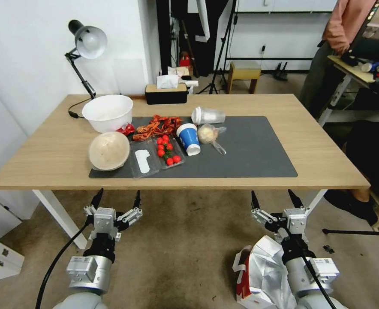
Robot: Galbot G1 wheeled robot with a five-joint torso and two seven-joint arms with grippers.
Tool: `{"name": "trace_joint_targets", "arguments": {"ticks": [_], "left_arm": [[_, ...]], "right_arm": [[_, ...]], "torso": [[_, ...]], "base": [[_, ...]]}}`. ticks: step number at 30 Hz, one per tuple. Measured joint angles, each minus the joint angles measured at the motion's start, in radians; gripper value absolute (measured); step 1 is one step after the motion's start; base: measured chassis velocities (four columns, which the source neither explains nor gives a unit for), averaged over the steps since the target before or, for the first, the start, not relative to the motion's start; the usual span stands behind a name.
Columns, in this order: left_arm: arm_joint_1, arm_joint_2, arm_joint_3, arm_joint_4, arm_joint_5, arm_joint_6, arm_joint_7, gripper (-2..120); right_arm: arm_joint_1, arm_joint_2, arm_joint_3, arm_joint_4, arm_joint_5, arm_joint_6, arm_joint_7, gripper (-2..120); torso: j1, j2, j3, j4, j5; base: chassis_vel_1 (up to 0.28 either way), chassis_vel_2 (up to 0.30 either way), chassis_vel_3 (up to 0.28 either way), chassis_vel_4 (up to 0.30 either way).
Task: Pick up the food delivery bag from the floor and place it on the table.
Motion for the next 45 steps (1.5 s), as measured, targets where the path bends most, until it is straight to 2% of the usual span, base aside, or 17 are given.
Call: {"name": "trace_joint_targets", "arguments": {"ticks": [16,19,20,21,22,23,24,25,26,28,30,33,36,45], "left_arm": [[0.0,0.0,0.0,0.0,0.0,0.0,0.0,100],[-0.005,0.005,0.002,0.002,-0.004,-0.002,-0.005,100],[-0.013,0.015,0.008,0.004,-0.012,-0.009,-0.017,99],[-0.039,0.041,0.022,0.012,-0.034,-0.028,-0.049,99],[-0.063,0.065,0.037,0.019,-0.054,-0.048,-0.077,99],[-0.104,0.109,0.059,0.031,-0.088,-0.079,-0.126,99],[-0.104,0.109,0.059,0.031,-0.088,-0.079,-0.126,99],[-0.133,0.139,0.076,0.039,-0.112,-0.105,-0.162,99],[-0.139,0.147,0.082,0.041,-0.126,-0.109,-0.168,99],[-0.141,0.151,0.088,0.041,-0.142,-0.111,-0.167,99],[-0.14,0.154,0.099,0.047,-0.166,-0.119,-0.156,99],[-0.133,0.154,0.101,0.061,-0.168,-0.132,-0.148,99],[-0.128,0.154,0.095,0.084,-0.162,-0.175,-0.134,98],[-0.122,0.156,0.094,0.094,-0.152,-0.188,-0.149,98]], "right_arm": [[0.0,0.0,0.0,0.0,0.0,0.0,0.0,100],[0.008,-0.019,0.012,0.012,0.02,-0.004,0.006,100],[0.027,-0.052,0.043,0.042,0.064,-0.015,0.025,100],[0.046,-0.088,0.073,0.071,0.098,-0.019,0.043,100],[0.054,-0.105,0.082,0.084,0.116,-0.021,0.045,100],[0.061,-0.116,0.088,0.083,0.134,-0.032,0.039,100],[0.061,-0.116,0.088,0.083,0.134,-0.032,0.039,100],[0.067,-0.123,0.089,0.084,0.15,-0.037,0.035,100],[0.07,-0.127,0.088,0.084,0.159,-0.04,0.034,100],[0.071,-0.129,0.087,0.084,0.168,-0.045,0.035,100],[0.078,-0.135,0.086,0.083,0.18,-0.056,0.035,100],[0.083,-0.139,0.088,0.075,0.183,-0.056,0.035,100],[0.089,-0.142,0.091,0.064,0.188,-0.051,0.033,100],[0.095,-0.131,0.083,0.061,0.189,-0.047,0.032,100]], "torso": [[0.0,0.0,0.0,0.0,0.0],[0.0,0.0,0.0,0.0,0.0002],[0.0,0.0,0.0,-0.0002,0.0011],[0.0,0.0,0.0,0.0012,-0.0013],[0.0,0.0,0.0,0.001,-0.0017],[0.0,0.0,0.0,-0.0003,0.0004],[0.0,0.0,0.0,-0.0003,0.0004],[0.0,0.0,0.0,-0.0011,0.001],[0.0,0.0,0.0,-0.0007,-0.0002],[0.0,0.0,0.0,-0.0007,-0.0005],[0.0,0.0,0.0,0.0004,0.0003],[0.0,0.0,0.0,0.0002,0.0],[0.0,0.0,0.0,0.0001,-0.0001],[-0.007,-0.017,-0.009,0.0001,0.0]], "base": [[0.0,0.0,0.0,0.0],[0.0,0.0,0.0,0.0],[0.0,0.0,0.0,0.0],[0.0,0.0,0.0,0.0],[0.0,0.0,0.0,0.0],[0.0,0.0,0.0,0.0],[0.0,0.0,0.0,0.0],[0.0,0.0,0.0,0.0],[0.0,0.0,0.0,0.0],[0.0,0.0,0.0,0.0],[0.0,0.0,0.0,0.0],[0.0,0.0,0.0,0.0],[0.0,0.0,0.0,0.0],[0.0,0.0,0.0,0.0]]}}
